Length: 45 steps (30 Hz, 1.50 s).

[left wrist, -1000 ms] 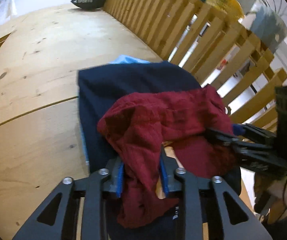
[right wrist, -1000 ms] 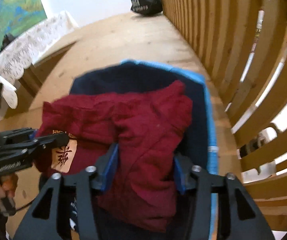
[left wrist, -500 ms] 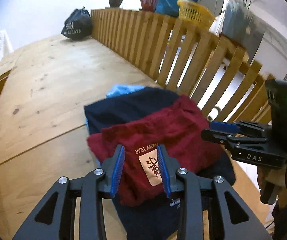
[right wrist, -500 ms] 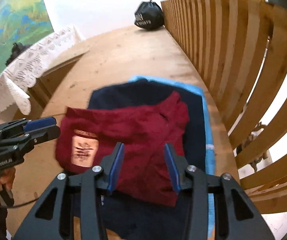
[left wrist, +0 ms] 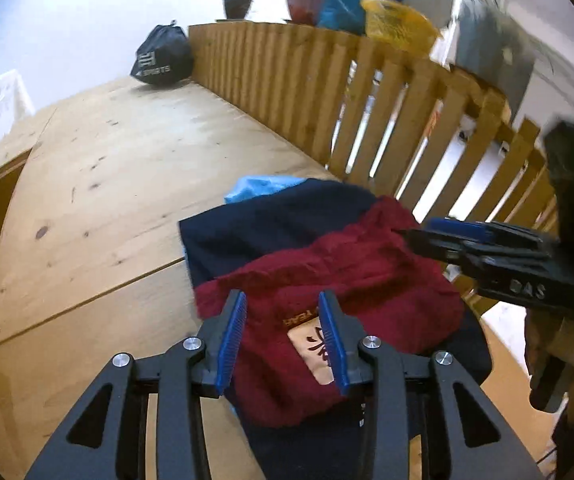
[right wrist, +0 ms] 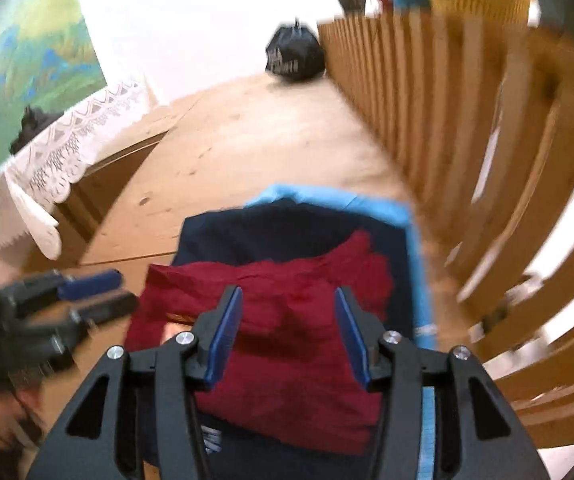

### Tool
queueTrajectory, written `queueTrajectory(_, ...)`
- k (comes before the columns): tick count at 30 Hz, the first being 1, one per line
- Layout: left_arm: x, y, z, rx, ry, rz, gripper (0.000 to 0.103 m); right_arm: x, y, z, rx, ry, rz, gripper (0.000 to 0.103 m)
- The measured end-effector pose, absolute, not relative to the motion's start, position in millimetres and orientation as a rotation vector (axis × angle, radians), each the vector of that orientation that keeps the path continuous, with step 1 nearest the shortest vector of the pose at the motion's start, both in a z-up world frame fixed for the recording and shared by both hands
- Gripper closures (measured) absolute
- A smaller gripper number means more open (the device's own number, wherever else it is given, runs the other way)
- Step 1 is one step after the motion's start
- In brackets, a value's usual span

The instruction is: Fold clothes

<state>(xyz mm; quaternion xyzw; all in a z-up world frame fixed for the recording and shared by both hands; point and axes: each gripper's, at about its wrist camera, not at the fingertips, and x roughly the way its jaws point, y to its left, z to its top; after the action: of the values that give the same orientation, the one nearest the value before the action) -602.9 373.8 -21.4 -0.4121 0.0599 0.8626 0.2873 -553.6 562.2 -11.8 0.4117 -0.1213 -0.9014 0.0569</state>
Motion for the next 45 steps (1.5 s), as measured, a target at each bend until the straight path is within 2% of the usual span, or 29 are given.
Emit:
queueTrajectory(5, -625.1, 388.7, -52.8, -1.177, 0.234, 2.348, 0.067, -582.7, 566.4, -40.4, 1.335, -0.379, -2.819, 0.056)
queueTrajectory(9, -635.1, 376.6, -56.1, -1.223, 0.095, 2.380, 0.060, -590.5, 573.6, -46.5, 1.364, -0.330, -2.888, 0.056)
queueTrajectory(13, -610.0, 370.7, -35.2, -1.153, 0.147, 2.415, 0.061, -557.9, 556.2, -29.6, 1.285, -0.173, -2.940, 0.055)
queueTrajectory(16, -595.4, 367.0, -35.6, -1.142, 0.121, 2.361, 0.060, -531.5, 542.5, -24.2, 1.277, -0.072, -2.935, 0.045)
queueTrajectory(19, -589.9, 376.5, -55.1, -1.158, 0.199, 2.353, 0.060, -523.8, 530.8, -43.1, 1.347, 0.029, -2.918, 0.045)
queueTrajectory(22, -595.1, 383.7, -75.2, -1.201, 0.243, 2.360, 0.055, -535.8, 527.3, -68.6, 1.448, 0.115, -2.908, 0.044)
queueTrajectory(28, -587.7, 371.0, -59.6, -1.170, 0.170, 2.384, 0.055, -499.5, 526.4, -37.7, 1.275, -0.050, -2.999, 0.044)
queueTrajectory(30, -576.3, 363.0, -50.0, -1.130, 0.150, 2.401, 0.049, -478.6, 523.3, -26.8, 1.211, -0.064, -3.043, 0.040)
queueTrajectory(31, -569.7, 358.4, -46.6, -1.111, 0.138, 2.409, 0.041, -468.9, 521.0, -22.5, 1.185, -0.053, -3.068, 0.039)
queueTrajectory(35, -539.8, 340.6, -39.8, -1.080, 0.097, 2.421, 0.027, -434.8, 510.9, -8.3, 1.092, -0.017, -3.156, 0.039)
queueTrajectory(39, -517.6, 331.7, -40.8, -1.105, 0.089, 2.400, 0.027, -411.3, 500.3, -2.8, 1.042, 0.005, -3.172, 0.039)
queueTrajectory(45, -472.6, 325.9, -33.8, -1.072, 0.230, 2.435, 0.024, -382.9, 486.1, -0.6, 1.032, 0.006, -3.146, 0.039)
